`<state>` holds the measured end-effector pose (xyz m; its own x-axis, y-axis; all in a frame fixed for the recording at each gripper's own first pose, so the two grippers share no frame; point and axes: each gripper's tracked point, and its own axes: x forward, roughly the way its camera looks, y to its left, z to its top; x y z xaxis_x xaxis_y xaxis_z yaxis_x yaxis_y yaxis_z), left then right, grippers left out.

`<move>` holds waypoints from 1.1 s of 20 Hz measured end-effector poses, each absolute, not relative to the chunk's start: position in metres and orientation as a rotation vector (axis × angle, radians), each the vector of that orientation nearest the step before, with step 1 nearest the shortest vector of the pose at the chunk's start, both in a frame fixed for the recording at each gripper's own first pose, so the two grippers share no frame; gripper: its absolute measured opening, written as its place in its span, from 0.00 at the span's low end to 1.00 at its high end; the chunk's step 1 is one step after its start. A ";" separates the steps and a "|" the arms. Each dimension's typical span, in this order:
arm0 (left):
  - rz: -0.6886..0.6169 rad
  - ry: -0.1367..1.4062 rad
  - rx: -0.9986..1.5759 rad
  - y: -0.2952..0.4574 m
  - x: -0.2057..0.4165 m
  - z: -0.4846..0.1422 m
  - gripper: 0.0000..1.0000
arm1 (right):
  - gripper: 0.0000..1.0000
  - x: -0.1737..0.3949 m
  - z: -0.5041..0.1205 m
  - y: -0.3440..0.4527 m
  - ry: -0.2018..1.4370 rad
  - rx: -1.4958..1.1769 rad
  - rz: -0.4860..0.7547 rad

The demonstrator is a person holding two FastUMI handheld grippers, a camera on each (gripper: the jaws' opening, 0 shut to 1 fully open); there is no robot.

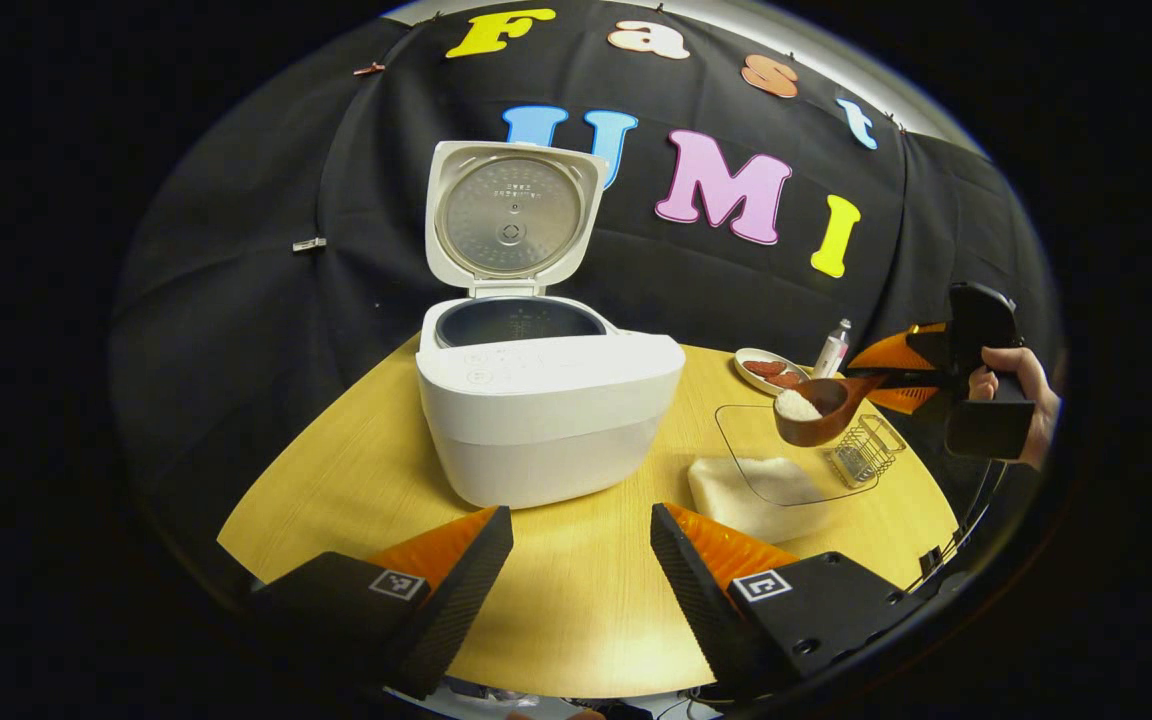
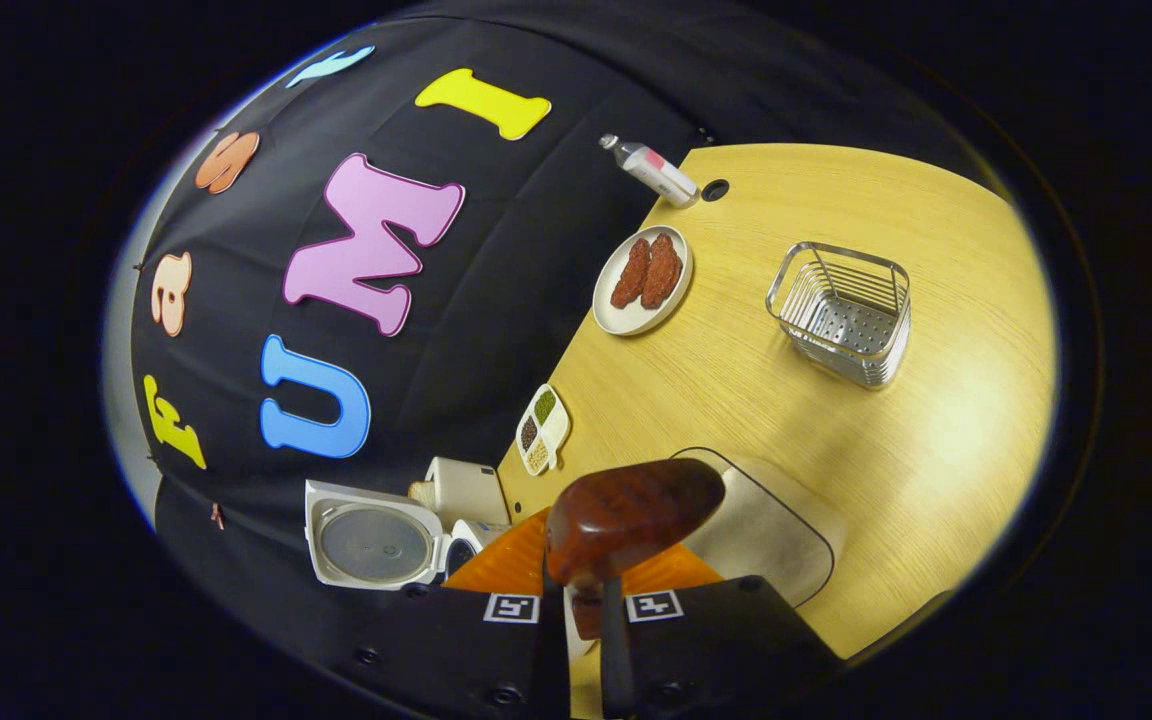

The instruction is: Close the left gripper, press the button to open the rice cooker; take a wooden spoon from the chopstick holder with the right hand, scoop a spoonful of rice and pour it into the rice cooker, then put the wooden spoon back into the chopstick holder.

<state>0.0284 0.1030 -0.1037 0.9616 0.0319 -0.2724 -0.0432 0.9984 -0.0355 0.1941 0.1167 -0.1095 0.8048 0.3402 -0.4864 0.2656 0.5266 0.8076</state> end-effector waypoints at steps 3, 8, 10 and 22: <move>0.038 0.276 -0.042 0.105 0.026 -0.104 0.96 | 0.17 0.200 -0.093 0.134 0.648 1.068 0.078; 0.037 0.272 -0.061 0.110 0.022 -0.098 0.96 | 0.17 0.217 -0.063 0.174 0.614 1.036 0.148; 0.043 0.262 -0.065 0.112 0.021 -0.093 0.96 | 0.17 0.224 -0.050 0.193 0.608 1.061 0.176; 0.072 0.247 -0.105 0.136 0.019 -0.084 0.96 | 0.16 0.252 -0.021 0.308 0.624 1.033 0.309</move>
